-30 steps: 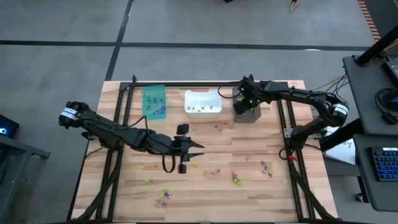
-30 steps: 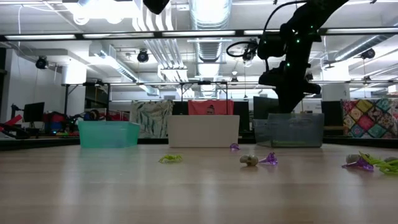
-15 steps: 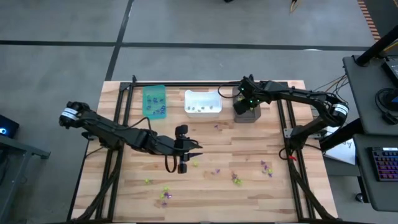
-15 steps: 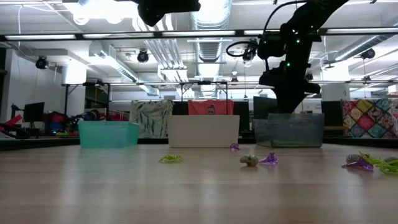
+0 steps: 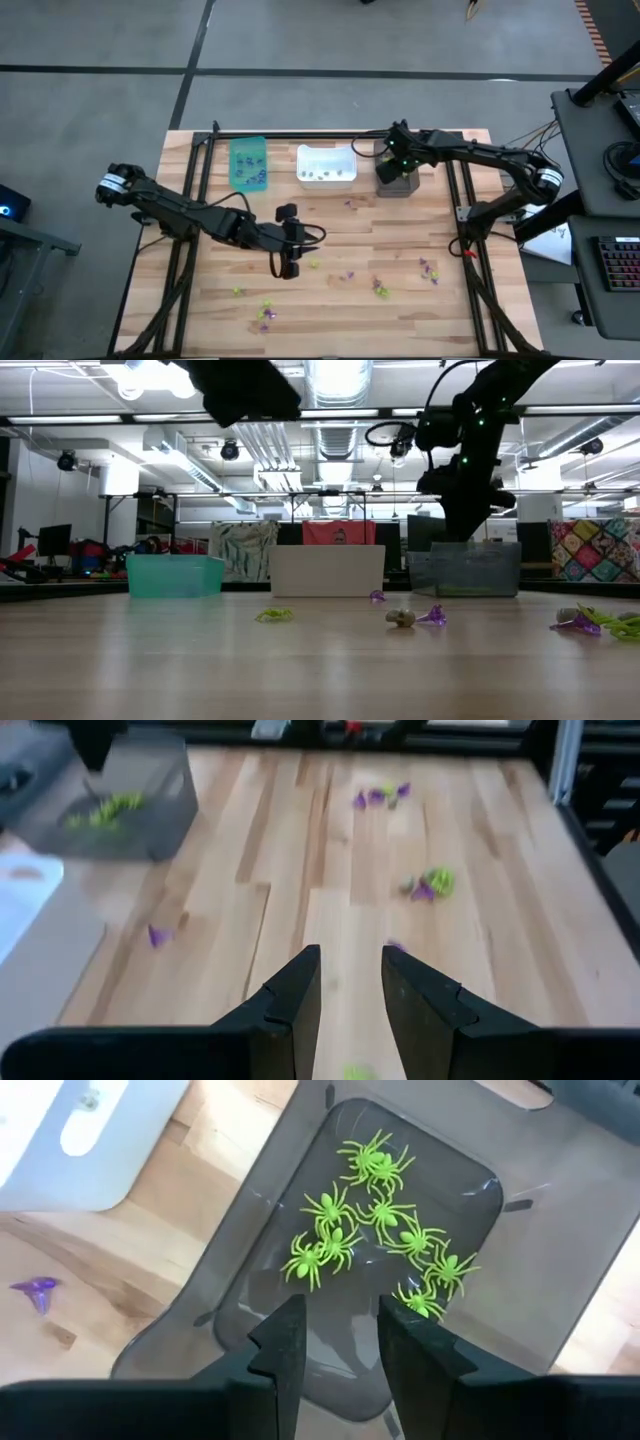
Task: Sort Halloween decoration
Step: Put the purple witch hat toy into the light blue bin, then put the green spider toy into the black bin
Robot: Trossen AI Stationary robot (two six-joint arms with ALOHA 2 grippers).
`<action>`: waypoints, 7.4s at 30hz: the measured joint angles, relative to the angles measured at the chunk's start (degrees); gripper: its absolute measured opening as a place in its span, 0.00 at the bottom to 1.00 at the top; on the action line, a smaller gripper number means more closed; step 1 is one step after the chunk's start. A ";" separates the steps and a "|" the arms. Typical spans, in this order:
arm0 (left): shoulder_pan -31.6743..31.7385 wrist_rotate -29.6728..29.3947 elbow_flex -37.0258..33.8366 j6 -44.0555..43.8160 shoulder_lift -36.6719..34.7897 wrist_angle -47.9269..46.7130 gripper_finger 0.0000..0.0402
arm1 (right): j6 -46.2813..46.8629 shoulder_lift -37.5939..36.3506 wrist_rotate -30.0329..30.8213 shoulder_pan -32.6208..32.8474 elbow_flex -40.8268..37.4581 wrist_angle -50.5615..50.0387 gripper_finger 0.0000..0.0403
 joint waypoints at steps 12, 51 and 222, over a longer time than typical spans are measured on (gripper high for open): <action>-0.33 0.02 -2.84 -6.66 0.00 -5.88 0.23 | 1.75 -11.42 0.00 7.84 0.00 0.35 0.29; -0.31 -18.08 0.59 -7.63 -0.70 -21.83 0.23 | 11.78 20.48 10.29 30.59 13.28 8.41 0.29; -22.47 24.17 0.56 -46.43 0.00 -44.65 0.23 | -14.83 16.47 -1.49 44.32 26.16 2.22 0.30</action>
